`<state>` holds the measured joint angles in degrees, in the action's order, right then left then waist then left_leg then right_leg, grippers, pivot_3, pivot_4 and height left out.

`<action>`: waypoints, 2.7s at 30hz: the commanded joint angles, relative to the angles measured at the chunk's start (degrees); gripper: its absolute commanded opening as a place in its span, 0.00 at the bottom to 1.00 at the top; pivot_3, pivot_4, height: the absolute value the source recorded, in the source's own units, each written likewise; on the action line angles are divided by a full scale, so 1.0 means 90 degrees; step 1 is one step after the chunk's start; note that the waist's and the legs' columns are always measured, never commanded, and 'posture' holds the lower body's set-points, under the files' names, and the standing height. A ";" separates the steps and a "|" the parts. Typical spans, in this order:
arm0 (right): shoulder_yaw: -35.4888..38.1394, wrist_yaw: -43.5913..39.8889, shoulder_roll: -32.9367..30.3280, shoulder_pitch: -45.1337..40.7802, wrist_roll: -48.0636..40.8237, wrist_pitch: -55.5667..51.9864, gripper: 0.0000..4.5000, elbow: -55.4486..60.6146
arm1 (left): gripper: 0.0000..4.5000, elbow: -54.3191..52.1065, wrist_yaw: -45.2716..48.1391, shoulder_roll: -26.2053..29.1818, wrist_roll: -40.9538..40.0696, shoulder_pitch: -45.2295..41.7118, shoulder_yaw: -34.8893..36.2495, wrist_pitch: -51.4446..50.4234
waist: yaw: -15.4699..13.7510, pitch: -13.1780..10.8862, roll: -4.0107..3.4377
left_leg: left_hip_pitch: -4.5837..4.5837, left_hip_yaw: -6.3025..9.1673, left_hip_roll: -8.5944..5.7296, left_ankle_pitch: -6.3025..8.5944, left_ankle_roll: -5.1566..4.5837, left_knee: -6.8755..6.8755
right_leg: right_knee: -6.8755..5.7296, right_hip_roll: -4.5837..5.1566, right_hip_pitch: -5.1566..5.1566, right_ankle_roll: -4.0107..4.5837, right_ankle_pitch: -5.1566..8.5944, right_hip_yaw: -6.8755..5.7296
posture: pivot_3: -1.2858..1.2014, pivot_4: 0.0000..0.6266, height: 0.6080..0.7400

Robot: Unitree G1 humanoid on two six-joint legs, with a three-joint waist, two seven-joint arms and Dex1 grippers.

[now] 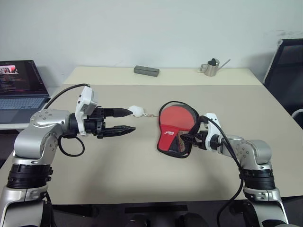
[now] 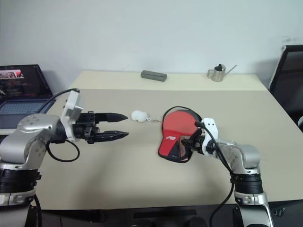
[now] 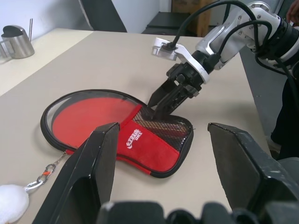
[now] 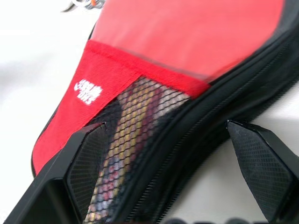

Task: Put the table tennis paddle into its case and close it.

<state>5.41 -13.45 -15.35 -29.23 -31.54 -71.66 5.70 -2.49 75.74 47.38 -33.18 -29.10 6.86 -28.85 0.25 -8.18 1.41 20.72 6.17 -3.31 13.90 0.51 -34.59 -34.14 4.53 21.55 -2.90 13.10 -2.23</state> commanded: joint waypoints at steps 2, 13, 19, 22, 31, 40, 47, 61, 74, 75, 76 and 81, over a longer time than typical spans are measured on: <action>-0.0010 0.0083 0.0115 -0.0052 0.0136 0.0211 0.79 0.0183 | 0.73 -0.0010 0.0013 0.0087 0.0026 -0.0122 0.0061 0.0154 | 0.0003 -0.0002 -0.0002 | 0.0001 -0.0001 -0.0001 0.0000 0.0000 0.0000 | 0.0000 0.0000 0.0019 0.0000 0.0000 0.0002 | 0.52 0.24 1.00; 0.0121 0.0141 0.0193 -0.0204 0.0371 0.0304 0.02 0.0067 | 0.73 0.0087 -0.0048 0.0096 0.0112 0.0026 0.0139 0.0300 | 0.0008 -0.0006 -0.0009 | 0.0001 -0.0001 0.0000 0.0000 0.0000 0.0000 | 0.0000 -0.0003 0.0023 -0.0001 -0.0001 0.0003 | 0.52 0.24 1.00; 0.0200 0.0155 0.0108 -0.0117 0.0410 0.0227 0.02 0.0063 | 0.73 0.0025 -0.0020 0.0170 0.0166 0.0214 0.0137 0.0384 | 0.0008 -0.0007 -0.0011 | 0.0001 0.0000 0.0001 0.0000 0.0000 0.0002 | 0.0000 -0.0003 0.0024 0.0000 -0.0001 0.0004 | 0.52 0.24 1.00; 0.0222 0.0141 0.0032 -0.0039 0.0362 0.0099 0.02 0.0237 | 0.73 0.0014 -0.0018 0.0206 0.0162 0.0248 0.0176 0.0373 | 0.0001 -0.0007 -0.0011 | 0.0002 -0.0001 0.0000 0.0000 0.0000 0.0002 | 0.0000 -0.0003 0.0024 0.0000 -0.0001 0.0004 | 0.52 0.24 1.00; 0.0443 0.0283 0.0097 0.0104 0.0309 -0.0181 0.23 0.0827 | 0.73 -0.0053 -0.0068 0.0268 0.0108 0.0357 0.0206 0.0352 | -0.0011 -0.0008 -0.0013 | 0.0002 0.0001 -0.0001 0.0000 0.0000 0.0006 | 0.0002 -0.0001 0.0024 0.0000 0.0000 0.0004 | 0.52 0.24 1.00; 0.0437 0.0154 -0.0056 0.0199 0.0348 -0.0047 0.45 0.1251 | 0.73 -0.0103 -0.0104 0.0266 0.0089 0.0347 0.0169 0.0314 | -0.0005 -0.0008 -0.0013 | 0.0002 0.0000 0.0001 0.0000 0.0000 0.0010 | 0.0002 -0.0002 0.0028 0.0000 0.0000 0.0005 | 0.52 0.24 1.00; 0.0447 0.0340 -0.0082 0.0336 0.0615 0.0073 0.49 0.1034 | 0.73 -0.0130 -0.0140 0.0265 0.0083 0.0346 0.0147 0.0304 | -0.0006 -0.0008 -0.0012 | 0.0003 -0.0001 0.0001 0.0000 0.0000 0.0011 | 0.0003 0.0000 0.0029 0.0001 0.0001 0.0005 | 0.52 0.24 1.00; 0.0665 0.0457 0.0338 0.0296 0.0557 -0.0188 1.00 0.0910 | 0.73 -0.0130 -0.0193 0.0263 0.0093 0.0308 0.0140 0.0273 | -0.0005 -0.0008 -0.0013 | 0.0002 0.0000 0.0002 0.0000 0.0000 0.0016 | 0.0003 -0.0001 0.0031 0.0003 0.0002 0.0005 | 0.52 0.24 1.00; 0.0439 0.0485 0.0636 0.0306 0.0721 0.0236 1.00 0.0167 | 0.73 -0.0109 -0.0206 0.0258 0.0118 0.0275 0.0125 0.0281 | 0.0011 -0.0001 -0.0001 | -0.0003 -0.0002 0.0002 0.0000 0.0000 0.0021 | 0.0003 -0.0002 0.0030 0.0003 0.0002 0.0007 | 0.52 0.24 1.00; 0.0399 0.0479 0.0640 0.0284 0.0740 0.0300 1.00 0.0091 | 0.73 -0.0110 -0.0210 0.0257 0.0119 0.0277 0.0125 0.0281 | 0.0019 0.0000 0.0000 | -0.0007 -0.0001 0.0003 0.0000 0.0000 0.0022 | 0.0003 -0.0001 0.0027 0.0003 0.0002 0.0007 | 0.52 0.24 1.00; 0.0372 0.0479 0.0641 0.0265 0.0753 0.0351 1.00 0.0036 | 0.73 -0.0113 -0.0213 0.0257 0.0121 0.0281 0.0125 0.0282 | 0.0029 0.0000 0.0000 | -0.0009 -0.0001 0.0004 0.0000 0.0000 0.0022 | 0.0003 -0.0001 0.0025 0.0003 0.0002 0.0008 | 0.52 0.24 1.00; 0.0420 0.0529 0.0600 0.0172 0.0813 0.0530 0.96 -0.0280 | 0.73 -0.0162 -0.0243 0.0263 0.0104 0.0344 0.0148 0.0269 | 0.0049 0.0000 0.0000 | -0.0022 -0.0001 0.0013 -0.0001 0.0001 0.0022 | 0.0002 0.0001 0.0021 0.0025 0.0015 0.0011 | 0.52 0.24 1.00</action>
<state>8.85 -9.16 -9.93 -27.34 -25.25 -67.69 4.50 -2.09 73.79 49.05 -31.51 -25.37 7.02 -26.36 0.69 -8.18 1.41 20.51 6.18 -3.18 13.89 0.52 -34.40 -34.12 4.54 21.74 -2.67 13.24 -2.13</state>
